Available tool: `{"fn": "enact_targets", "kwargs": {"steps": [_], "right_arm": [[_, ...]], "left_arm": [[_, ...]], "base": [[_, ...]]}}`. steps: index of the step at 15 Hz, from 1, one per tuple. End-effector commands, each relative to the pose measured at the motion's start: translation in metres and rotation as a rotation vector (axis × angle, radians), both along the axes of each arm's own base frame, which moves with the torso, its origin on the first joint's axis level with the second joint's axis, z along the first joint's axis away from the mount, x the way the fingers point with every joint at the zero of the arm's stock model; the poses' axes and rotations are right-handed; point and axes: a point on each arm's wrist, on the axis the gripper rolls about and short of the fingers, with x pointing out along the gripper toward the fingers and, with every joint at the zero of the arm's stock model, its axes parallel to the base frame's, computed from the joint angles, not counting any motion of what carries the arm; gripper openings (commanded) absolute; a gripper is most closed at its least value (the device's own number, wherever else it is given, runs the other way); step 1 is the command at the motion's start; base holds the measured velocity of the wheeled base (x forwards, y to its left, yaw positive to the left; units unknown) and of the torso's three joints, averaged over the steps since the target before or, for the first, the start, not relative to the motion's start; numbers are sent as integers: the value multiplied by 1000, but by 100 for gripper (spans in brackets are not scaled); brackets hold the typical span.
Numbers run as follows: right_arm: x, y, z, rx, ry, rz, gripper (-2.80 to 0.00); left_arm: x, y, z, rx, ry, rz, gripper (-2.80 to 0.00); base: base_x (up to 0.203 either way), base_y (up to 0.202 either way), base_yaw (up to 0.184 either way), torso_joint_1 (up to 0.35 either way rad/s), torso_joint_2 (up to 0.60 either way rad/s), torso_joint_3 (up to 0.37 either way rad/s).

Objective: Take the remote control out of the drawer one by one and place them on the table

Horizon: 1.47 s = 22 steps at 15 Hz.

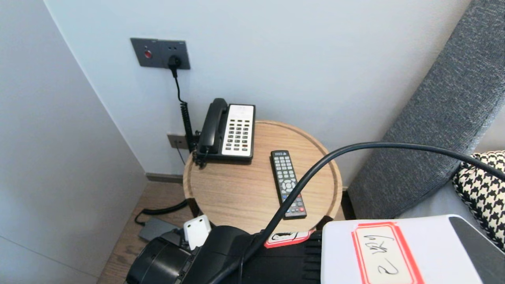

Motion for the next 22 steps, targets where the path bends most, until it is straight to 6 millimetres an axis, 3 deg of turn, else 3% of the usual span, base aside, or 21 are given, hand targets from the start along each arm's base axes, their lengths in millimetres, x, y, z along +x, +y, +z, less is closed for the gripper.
{"fn": "enact_targets", "kwargs": {"steps": [1,10,22], "right_arm": [[0,0,-3,-9,2,-3,0],[-7,-4,-11,-52,17,8,0],[-10,-21,-2,-67,22,-3,0]], "left_arm": [[1,0,-3,0,11,1,-280],[1,0,-3,0,11,1,-280],[1,0,-3,0,11,1,-280]], "base": [[0,0,0,0,0,0],[0,0,0,0,0,0],[0,0,0,0,0,0]]}}
